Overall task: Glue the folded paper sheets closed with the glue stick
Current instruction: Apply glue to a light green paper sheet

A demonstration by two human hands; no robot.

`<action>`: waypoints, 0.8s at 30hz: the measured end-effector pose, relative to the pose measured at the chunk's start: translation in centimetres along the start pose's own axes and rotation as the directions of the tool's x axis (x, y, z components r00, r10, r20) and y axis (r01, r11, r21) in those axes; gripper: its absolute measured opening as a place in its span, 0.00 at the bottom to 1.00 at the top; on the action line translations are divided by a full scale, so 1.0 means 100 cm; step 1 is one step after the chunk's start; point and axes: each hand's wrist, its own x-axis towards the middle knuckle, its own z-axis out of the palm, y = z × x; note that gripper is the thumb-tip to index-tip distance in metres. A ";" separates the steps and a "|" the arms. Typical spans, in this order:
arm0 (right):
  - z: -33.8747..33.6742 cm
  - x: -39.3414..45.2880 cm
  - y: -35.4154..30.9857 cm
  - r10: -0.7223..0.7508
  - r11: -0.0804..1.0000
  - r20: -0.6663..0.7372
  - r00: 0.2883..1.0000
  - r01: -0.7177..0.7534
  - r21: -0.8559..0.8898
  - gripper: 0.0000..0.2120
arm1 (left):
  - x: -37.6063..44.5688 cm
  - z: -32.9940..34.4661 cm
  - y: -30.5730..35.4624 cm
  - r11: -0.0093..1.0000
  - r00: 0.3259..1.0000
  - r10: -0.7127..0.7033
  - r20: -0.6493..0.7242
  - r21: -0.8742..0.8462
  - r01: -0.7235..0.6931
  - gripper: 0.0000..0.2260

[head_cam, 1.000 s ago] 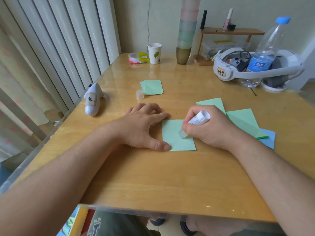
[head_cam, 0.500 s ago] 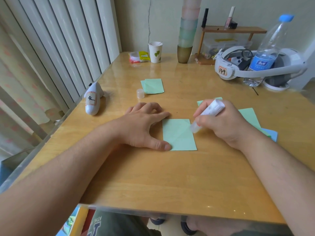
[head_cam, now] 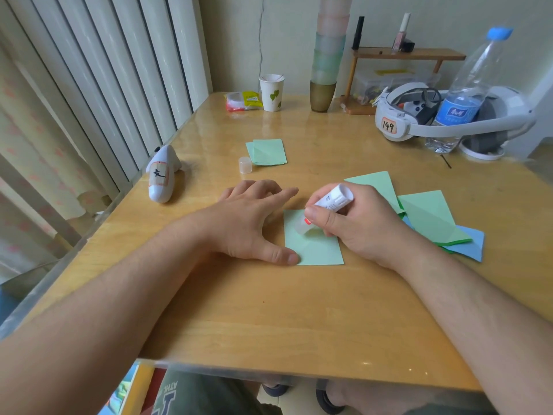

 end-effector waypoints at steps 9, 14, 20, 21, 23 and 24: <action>0.010 0.003 -0.002 0.026 0.992 0.020 0.999 -0.024 -0.126 0.04 | 0.000 -0.001 0.001 1.000 1.000 0.012 -0.008 0.007 -0.012 0.53; 0.010 0.004 -0.003 0.047 0.986 0.026 0.999 -0.042 -0.159 0.05 | 0.001 0.000 0.000 1.000 1.000 0.022 -0.005 0.006 -0.022 0.50; -0.011 -0.003 0.003 0.072 0.973 -0.023 0.997 -0.075 -0.218 0.04 | -0.001 0.000 -0.002 1.000 1.000 0.028 -0.005 0.008 -0.028 0.51; -0.016 -0.004 0.005 0.084 0.972 -0.034 0.996 -0.089 -0.217 0.04 | -0.001 0.000 -0.002 1.000 1.000 0.030 -0.004 0.008 -0.030 0.51; -0.022 -0.006 0.008 0.105 0.970 -0.047 0.993 -0.113 -0.213 0.04 | -0.001 0.000 -0.002 0.999 0.999 0.034 -0.002 0.008 -0.034 0.51; -0.024 -0.006 0.009 0.114 0.969 -0.049 0.992 -0.122 -0.216 0.04 | -0.001 0.000 -0.002 0.999 0.999 0.036 -0.001 0.007 -0.036 0.51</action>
